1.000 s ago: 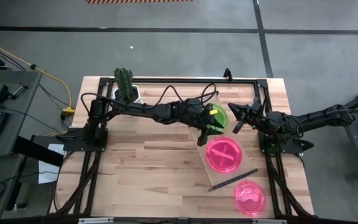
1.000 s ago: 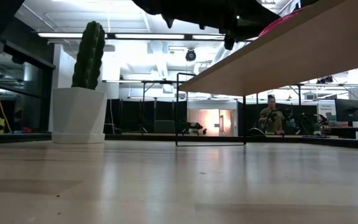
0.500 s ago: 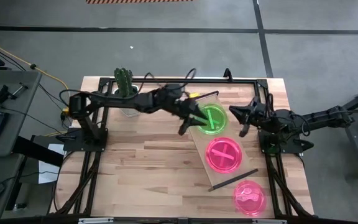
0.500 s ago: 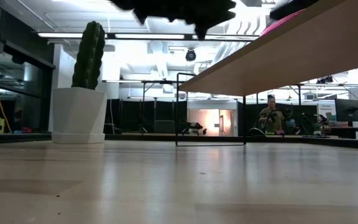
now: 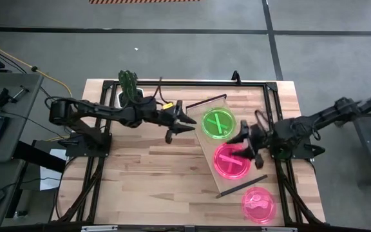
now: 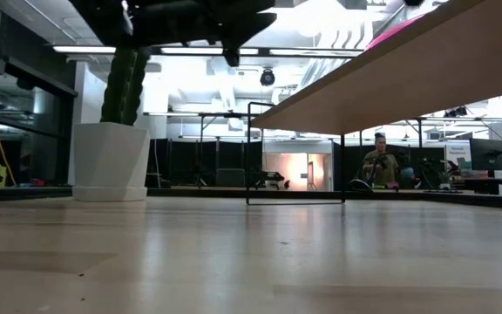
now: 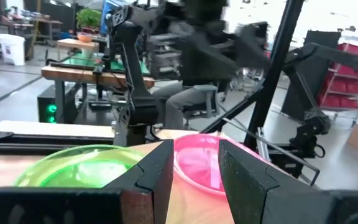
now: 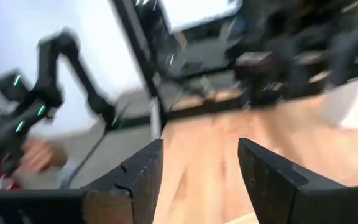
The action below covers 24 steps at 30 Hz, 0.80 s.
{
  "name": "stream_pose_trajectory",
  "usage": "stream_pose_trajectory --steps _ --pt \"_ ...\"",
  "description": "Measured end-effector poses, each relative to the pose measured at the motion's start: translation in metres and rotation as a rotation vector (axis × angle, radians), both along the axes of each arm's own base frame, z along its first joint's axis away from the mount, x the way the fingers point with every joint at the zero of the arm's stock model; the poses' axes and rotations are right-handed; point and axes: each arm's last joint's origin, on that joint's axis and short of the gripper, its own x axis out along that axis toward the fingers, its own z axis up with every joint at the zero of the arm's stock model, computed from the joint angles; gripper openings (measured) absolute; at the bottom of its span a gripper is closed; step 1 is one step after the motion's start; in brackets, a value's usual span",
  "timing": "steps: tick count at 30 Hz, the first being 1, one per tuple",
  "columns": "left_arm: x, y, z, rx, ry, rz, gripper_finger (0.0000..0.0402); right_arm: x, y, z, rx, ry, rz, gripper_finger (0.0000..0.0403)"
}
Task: Place and stack plates onto a shelf
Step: Stack the pink plate on top of the other pink plate on the shelf
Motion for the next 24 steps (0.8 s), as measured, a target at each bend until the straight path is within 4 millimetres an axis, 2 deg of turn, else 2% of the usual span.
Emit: stream_pose_trajectory --steps 4,12,19,24 --pt "-0.008 -0.007 -0.003 -0.009 0.01 -0.007 0.0115 0.016 0.03 0.019 -0.007 0.175 0.062 0.0197" --pt "-0.009 -0.02 -0.007 -0.08 0.054 -0.051 0.0115 0.043 0.098 0.037 0.117 0.564 -0.008 0.0197" --pt "-0.009 -0.033 -0.004 -0.126 0.036 -0.094 0.0115 0.057 0.172 0.029 0.268 0.818 -0.072 0.0197" --pt "-0.009 -0.047 -0.004 -0.126 0.04 -0.137 0.0115 0.054 0.222 0.014 0.334 1.012 -0.13 0.0197"
